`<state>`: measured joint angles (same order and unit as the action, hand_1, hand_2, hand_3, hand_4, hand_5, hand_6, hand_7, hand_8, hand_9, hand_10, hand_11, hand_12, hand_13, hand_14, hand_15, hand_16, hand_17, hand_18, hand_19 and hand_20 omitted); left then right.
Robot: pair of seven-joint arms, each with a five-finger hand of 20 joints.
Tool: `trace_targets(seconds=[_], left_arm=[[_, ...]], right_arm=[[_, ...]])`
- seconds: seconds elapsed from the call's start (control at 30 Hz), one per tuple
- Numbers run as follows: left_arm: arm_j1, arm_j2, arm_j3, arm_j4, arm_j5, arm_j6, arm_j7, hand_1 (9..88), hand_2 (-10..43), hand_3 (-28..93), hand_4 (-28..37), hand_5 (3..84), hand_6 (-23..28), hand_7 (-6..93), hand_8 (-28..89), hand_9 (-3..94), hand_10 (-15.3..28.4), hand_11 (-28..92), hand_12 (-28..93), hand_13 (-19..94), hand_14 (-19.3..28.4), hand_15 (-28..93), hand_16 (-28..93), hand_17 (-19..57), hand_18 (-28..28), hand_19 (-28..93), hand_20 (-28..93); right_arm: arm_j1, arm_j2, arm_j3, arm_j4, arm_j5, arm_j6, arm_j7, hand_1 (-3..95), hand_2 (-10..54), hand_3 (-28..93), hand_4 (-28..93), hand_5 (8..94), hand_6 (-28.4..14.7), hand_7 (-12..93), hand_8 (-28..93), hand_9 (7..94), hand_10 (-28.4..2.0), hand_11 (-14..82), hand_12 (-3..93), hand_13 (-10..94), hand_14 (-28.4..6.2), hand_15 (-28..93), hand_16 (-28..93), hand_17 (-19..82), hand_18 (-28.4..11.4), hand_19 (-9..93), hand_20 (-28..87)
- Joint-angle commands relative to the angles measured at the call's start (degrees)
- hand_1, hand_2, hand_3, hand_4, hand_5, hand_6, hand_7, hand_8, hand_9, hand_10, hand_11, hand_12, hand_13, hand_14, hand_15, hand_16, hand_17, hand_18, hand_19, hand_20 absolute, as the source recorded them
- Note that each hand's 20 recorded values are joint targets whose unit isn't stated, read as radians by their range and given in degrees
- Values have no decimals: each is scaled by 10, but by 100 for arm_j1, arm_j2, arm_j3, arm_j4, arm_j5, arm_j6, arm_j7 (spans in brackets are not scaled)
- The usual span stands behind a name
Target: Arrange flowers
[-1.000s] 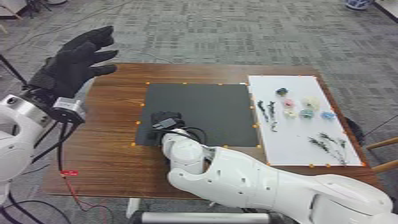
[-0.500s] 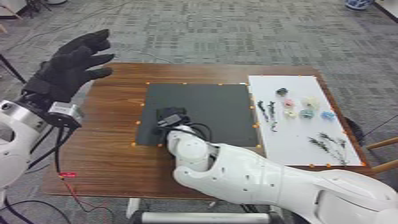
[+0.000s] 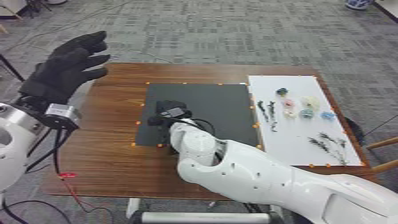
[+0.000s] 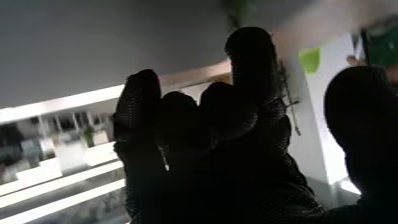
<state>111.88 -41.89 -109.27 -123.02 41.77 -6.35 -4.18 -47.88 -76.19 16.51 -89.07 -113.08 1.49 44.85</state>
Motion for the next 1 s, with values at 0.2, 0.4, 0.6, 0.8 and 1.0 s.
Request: trace_targets(seconds=[0.2, 0.4, 0.6, 0.8, 1.0], left_arm=[[939, -543, -649, -348, 40, 136, 146, 264, -64, 663, -282, 175, 14, 149, -66, 114, 104, 121, 254, 19, 134, 378, -17, -136, 210, 357, 118], [1283, -743, -818, -453, 91, 232, 132, 267, -67, 652, -283, 176, 5, 147, -64, 121, 87, 132, 261, 37, 119, 384, -19, -124, 207, 365, 112], [1620, -929, -977, -555, 148, 337, 211, 270, -78, 641, -283, 170, -4, 163, -72, 123, 78, 145, 257, 43, 113, 385, -24, -120, 205, 370, 102], [1745, -1073, -948, -597, 132, 343, 250, 265, -82, 648, -283, 168, -5, 173, -79, 123, 76, 152, 252, 45, 111, 384, -26, -120, 205, 372, 97], [1755, -1088, -926, -586, 144, 284, 218, 265, -83, 647, -283, 167, -6, 177, -83, 123, 76, 153, 247, 45, 111, 385, -26, -120, 204, 372, 95]], right_arm=[[-923, 1866, 1414, -1800, 304, 483, -918, 205, 67, 799, -161, 546, -59, 560, -90, 546, -166, 656, 543, 536, -166, 820, 421, 224, -232, 778, 407], [-2073, 3274, 2344, -2331, -1240, 1318, -279, 218, -48, 821, -234, 532, -60, 351, -112, 497, -159, 494, 360, 484, -160, 782, 351, 223, -236, 792, 453], [-3961, 3966, 4469, -2668, -1706, 564, 591, 377, -95, 439, -282, 505, -101, 197, -65, 476, -169, 340, 290, 443, -166, 772, 348, 218, -242, 797, 489], [-5327, 4128, 5910, -2796, -1357, -136, 1040, 368, -95, 441, -279, 480, -122, 184, -53, 435, -183, 355, 313, 399, -180, 768, 346, 199, -248, 783, 495], [-6031, 4196, 6365, -2850, -1354, -312, 1155, 285, -95, 594, -283, 478, -126, 183, -51, 425, -187, 361, 320, 383, -186, 762, 339, 187, -251, 773, 497]])
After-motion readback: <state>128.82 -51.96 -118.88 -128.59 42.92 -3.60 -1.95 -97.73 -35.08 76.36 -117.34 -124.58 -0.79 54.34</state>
